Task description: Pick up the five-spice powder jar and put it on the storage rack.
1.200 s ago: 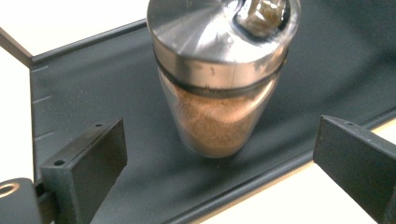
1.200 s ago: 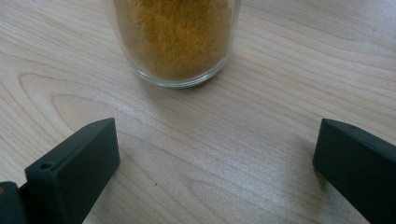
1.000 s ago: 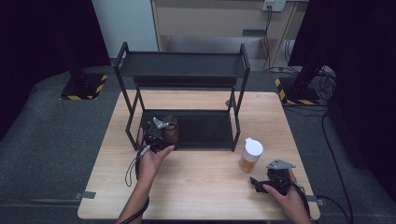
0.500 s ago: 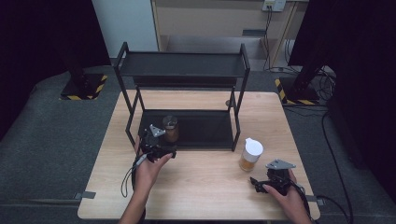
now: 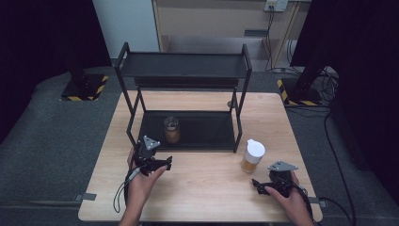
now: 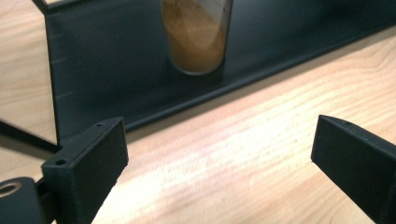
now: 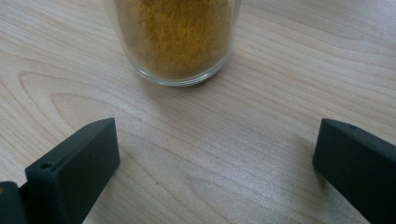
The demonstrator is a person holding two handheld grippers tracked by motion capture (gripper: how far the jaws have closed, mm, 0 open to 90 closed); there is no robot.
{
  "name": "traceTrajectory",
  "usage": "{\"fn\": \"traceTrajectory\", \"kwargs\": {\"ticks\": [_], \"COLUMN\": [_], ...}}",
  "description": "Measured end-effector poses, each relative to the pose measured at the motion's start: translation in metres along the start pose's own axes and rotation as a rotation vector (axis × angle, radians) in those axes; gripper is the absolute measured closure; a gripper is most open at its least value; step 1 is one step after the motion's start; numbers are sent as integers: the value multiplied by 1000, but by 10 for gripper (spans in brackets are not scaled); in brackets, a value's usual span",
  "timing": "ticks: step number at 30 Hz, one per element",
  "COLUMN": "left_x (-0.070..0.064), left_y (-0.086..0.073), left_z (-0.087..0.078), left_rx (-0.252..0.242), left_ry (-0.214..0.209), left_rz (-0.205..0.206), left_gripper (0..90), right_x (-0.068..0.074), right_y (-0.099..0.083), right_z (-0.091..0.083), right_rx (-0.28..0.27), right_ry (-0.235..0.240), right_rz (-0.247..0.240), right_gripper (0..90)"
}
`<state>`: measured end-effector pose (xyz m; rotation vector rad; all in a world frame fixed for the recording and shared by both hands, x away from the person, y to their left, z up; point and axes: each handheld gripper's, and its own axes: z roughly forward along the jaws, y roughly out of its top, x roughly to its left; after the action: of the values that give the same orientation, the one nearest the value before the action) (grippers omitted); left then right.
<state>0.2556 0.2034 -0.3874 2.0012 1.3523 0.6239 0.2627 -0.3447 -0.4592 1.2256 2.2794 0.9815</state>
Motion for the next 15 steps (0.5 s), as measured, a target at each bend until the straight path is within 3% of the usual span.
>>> {"fn": "traceTrajectory", "kwargs": {"ticks": [11,15], "left_x": [2,8], "left_y": [-12,-20], "left_z": [-10,-13], "left_rx": [5,12], "left_ry": [2,11], "left_rz": [20,5], "left_gripper": [26,27], "right_x": [0,0], "right_y": [0,0], "right_z": [0,0], "right_rx": [0,0], "right_ry": [2,2], "right_rz": [-1,-1], "right_gripper": [15,15]}}
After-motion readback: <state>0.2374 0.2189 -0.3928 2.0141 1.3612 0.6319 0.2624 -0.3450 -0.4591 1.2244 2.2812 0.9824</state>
